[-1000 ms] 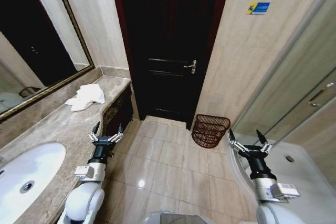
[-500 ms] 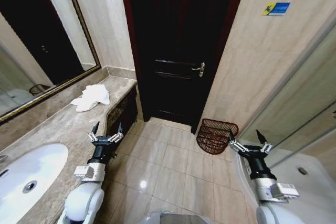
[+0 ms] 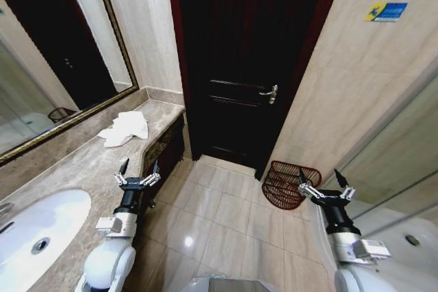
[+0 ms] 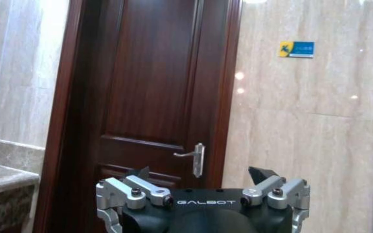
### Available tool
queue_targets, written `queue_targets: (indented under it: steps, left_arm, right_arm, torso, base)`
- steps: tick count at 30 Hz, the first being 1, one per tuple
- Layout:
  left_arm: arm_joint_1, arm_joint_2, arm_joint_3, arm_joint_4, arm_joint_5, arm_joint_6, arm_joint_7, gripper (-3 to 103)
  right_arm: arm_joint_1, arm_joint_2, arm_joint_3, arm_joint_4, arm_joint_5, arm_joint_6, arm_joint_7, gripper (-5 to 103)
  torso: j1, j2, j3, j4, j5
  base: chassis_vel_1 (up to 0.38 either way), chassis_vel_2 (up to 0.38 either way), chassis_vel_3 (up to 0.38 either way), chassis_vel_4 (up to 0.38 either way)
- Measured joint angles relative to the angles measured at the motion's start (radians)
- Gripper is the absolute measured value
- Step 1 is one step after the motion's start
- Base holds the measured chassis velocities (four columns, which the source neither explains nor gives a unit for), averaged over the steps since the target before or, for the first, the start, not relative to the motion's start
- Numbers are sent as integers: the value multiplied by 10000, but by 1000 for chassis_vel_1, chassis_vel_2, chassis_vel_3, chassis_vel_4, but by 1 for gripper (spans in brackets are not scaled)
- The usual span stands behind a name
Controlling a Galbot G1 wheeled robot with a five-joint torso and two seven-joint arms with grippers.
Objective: Discard the used towel into the hamper.
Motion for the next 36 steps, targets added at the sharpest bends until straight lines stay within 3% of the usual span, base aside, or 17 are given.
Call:
queue_targets:
  steps: [36]
  left_arm:
    - [-10, -50, -54, 12, 25, -9, -22, 100]
  right_arm:
    - [126, -64, -30, -152, -13, -16, -27, 100]
  torso:
    - [0, 1, 0, 0, 1]
  base:
    - [-34, 94, 92, -38]
